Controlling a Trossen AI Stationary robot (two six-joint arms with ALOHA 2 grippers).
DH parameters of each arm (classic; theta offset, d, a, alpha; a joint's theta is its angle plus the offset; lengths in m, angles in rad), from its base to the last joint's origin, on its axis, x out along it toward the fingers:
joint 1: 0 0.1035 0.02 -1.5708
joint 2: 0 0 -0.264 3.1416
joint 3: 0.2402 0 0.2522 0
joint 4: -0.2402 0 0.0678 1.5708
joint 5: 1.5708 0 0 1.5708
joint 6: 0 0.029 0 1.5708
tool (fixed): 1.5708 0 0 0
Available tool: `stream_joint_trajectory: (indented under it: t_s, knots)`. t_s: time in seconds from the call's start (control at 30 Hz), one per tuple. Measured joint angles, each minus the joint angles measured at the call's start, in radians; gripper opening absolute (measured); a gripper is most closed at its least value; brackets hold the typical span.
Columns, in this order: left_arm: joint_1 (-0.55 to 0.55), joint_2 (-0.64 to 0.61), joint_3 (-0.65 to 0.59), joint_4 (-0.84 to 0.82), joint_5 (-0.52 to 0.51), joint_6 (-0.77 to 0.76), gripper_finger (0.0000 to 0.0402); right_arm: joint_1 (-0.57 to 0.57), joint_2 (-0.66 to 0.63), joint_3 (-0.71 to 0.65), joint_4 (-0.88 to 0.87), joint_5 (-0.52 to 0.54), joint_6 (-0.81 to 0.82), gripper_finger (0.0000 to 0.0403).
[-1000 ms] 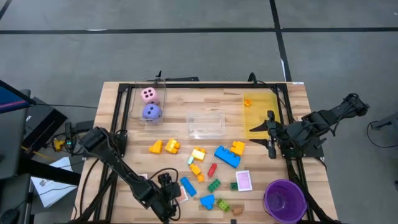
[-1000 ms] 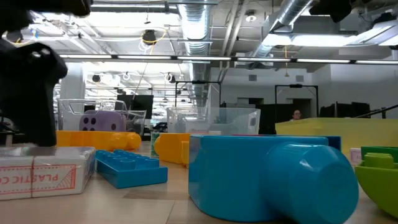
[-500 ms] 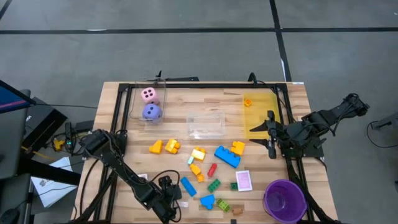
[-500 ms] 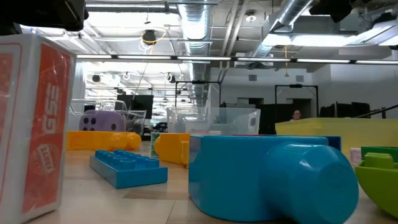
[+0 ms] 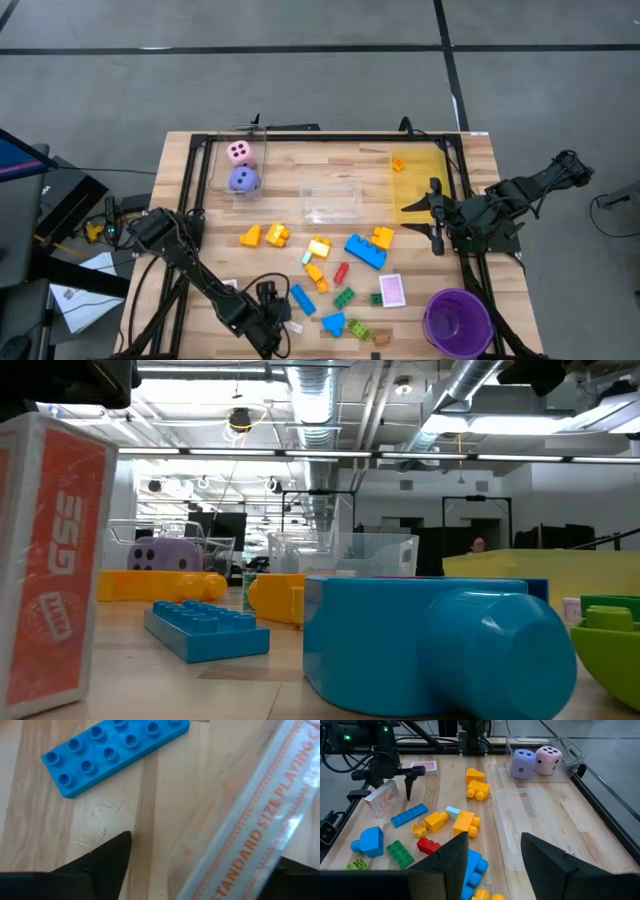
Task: Pick & Place Toys
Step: Put the orange deck of cards into the bottom transparent bin
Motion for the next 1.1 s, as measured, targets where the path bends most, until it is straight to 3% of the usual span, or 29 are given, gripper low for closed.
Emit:
stream_joint_trajectory:
  t_s: [0.23, 0.53, 0.77, 1.1]
  knots:
    - [-0.010, -0.028, -0.003, -0.012, 0.003, 0.056, 0.0204, 0.000, 0.000, 0.000, 0.000, 0.000, 0.000, 0.0175]
    - [-0.011, -0.144, -0.002, -0.014, -0.060, 0.091, 0.0066, 0.000, 0.000, 0.000, 0.000, 0.000, 0.001, 0.0175]
    - [-0.011, -0.159, -0.002, -0.014, -0.066, 0.115, 0.0060, 0.000, 0.000, 0.000, -0.002, 0.000, 0.001, 0.0175]
    - [0.015, -0.159, -0.002, -0.013, -0.262, 0.173, 0.0060, 0.000, 0.000, 0.000, -0.002, 0.000, 0.001, 0.0175]
